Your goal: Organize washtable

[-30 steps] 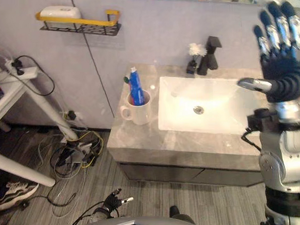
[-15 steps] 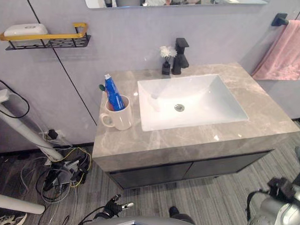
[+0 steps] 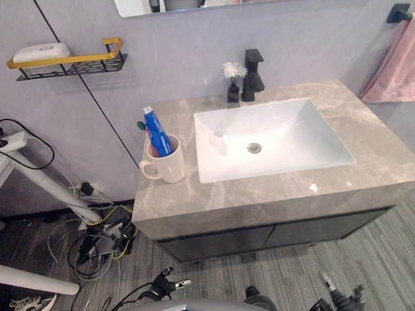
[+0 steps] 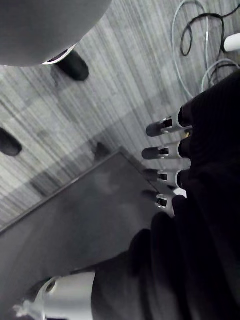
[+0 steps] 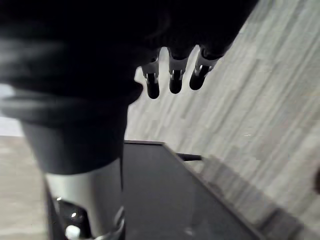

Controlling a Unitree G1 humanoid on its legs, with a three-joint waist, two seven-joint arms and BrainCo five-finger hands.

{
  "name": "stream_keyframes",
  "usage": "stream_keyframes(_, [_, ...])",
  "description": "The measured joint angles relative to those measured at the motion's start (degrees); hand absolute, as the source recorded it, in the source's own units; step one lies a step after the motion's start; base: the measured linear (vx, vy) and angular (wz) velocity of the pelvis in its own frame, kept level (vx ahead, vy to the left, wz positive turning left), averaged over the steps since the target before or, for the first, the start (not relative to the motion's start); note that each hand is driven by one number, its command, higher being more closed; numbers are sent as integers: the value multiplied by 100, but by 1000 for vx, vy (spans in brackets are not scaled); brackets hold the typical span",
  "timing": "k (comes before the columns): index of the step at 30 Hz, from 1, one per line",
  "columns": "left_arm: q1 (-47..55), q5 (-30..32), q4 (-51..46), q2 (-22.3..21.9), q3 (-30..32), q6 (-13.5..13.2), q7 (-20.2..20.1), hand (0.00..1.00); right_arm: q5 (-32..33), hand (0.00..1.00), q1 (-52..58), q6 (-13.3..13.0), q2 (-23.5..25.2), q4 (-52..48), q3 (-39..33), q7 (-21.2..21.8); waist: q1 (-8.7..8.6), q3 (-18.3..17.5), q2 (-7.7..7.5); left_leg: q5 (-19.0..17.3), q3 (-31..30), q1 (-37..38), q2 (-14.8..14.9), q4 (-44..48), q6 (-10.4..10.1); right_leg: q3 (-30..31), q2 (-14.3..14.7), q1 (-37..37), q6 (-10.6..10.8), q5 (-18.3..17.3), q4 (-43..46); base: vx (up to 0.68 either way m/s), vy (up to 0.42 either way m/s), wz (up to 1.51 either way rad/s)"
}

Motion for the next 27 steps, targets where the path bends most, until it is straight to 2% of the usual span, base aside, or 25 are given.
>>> stream_keyframes(2, [-79,-5,60,6,0,0,-1,0,2,0,-157,72,-4,784,-76,103,63,81,-14,-18,-2,81,0,0,2,0,0,91,1,-1,-36,33,1,-2])
stream_keyframes(4, [-175,-104,223,23,23,3,-10,0,56,0,-268,267,-3,1695,-299,367,84,120,-12,-28,-66,107,-4,2,21,-41,-15,162,11,-10,-86,51,-2,6])
stream_keyframes(7, [-160,-336,271,35,254,-1,-57,0,54,0,-258,404,-81,2158,-570,528,84,215,-28,-28,-184,183,-11,4,23,-158,-38,302,14,-56,-88,68,-10,19])
stream_keyframes(9, [-165,-699,427,29,688,0,-123,0,44,0,-260,490,-94,2257,-598,639,89,242,-54,-31,-256,258,-10,5,21,-236,-45,379,7,-91,-86,57,-16,22])
stream_keyframes(11, [-130,-1543,452,68,1276,27,-183,0,50,0,-329,486,-98,2319,-563,778,112,286,-104,-31,-306,263,-7,6,21,-297,-51,418,10,-107,-86,17,-5,13])
stream_keyframes(12, [-130,-1783,464,86,1373,30,-186,0,49,0,-345,484,-103,2325,-530,802,126,292,-99,-32,-306,264,-8,6,21,-302,-53,421,10,-108,-86,5,3,5])
stream_keyframes(15, [-67,-3309,405,144,1967,36,-181,0,51,0,-424,479,-182,2361,-275,881,210,291,-123,-34,-304,267,-12,6,25,-312,-61,423,5,-113,-85,0,0,0])
stream_keyframes(16, [-25,-4044,127,124,2193,-20,-125,0,45,0,-402,468,-236,2359,-89,882,245,291,-127,-33,-313,260,-12,6,26,-324,-62,422,3,-114,-84,-23,-1,7])
stream_keyframes(17, [81,-4417,-374,90,2462,-69,-78,0,43,0,-401,446,-287,2346,94,882,252,291,-127,-34,-331,249,-10,6,26,-353,-65,418,-5,-120,-84,-25,-3,7])
stream_keyframes(19, [182,-4640,-1063,7,2760,-178,29,0,37,0,-400,416,-315,2296,262,889,258,292,-125,-47,-342,219,-8,6,36,-373,-66,399,-12,-127,-86,-33,0,9])
stream_keyframes(21, [302,-5013,-2412,-133,3072,-461,294,0,19,0,-394,300,-340,2265,476,893,248,249,-129,-97,-447,19,-12,59,49,-478,-91,308,-73,-175,-90,-37,-3,24])
stream_keyframes(22, [310,-5238,-3208,-208,3180,-746,490,0,9,0,-380,282,-375,2266,587,893,256,239,-128,-97,-495,-70,-12,71,49,-536,-98,292,-77,-177,-96,4,-13,27])
stream_keyframes(24, [320,-5252,-4282,-347,3403,-1025,764,0,3,0,-362,255,-457,2264,769,893,263,199,-74,-49,-541,-111,-13,72,47,-591,-105,287,-64,-170,-124,44,-17,17])
stream_keyframes(27, [337,-4994,-5396,-515,3421,-1227,1141,0,-19,0,-348,211,-518,2244,882,899,264,121,9,-46,-605,-84,-25,73,46,-654,-119,330,-25,-147,-158,97,-18,12])
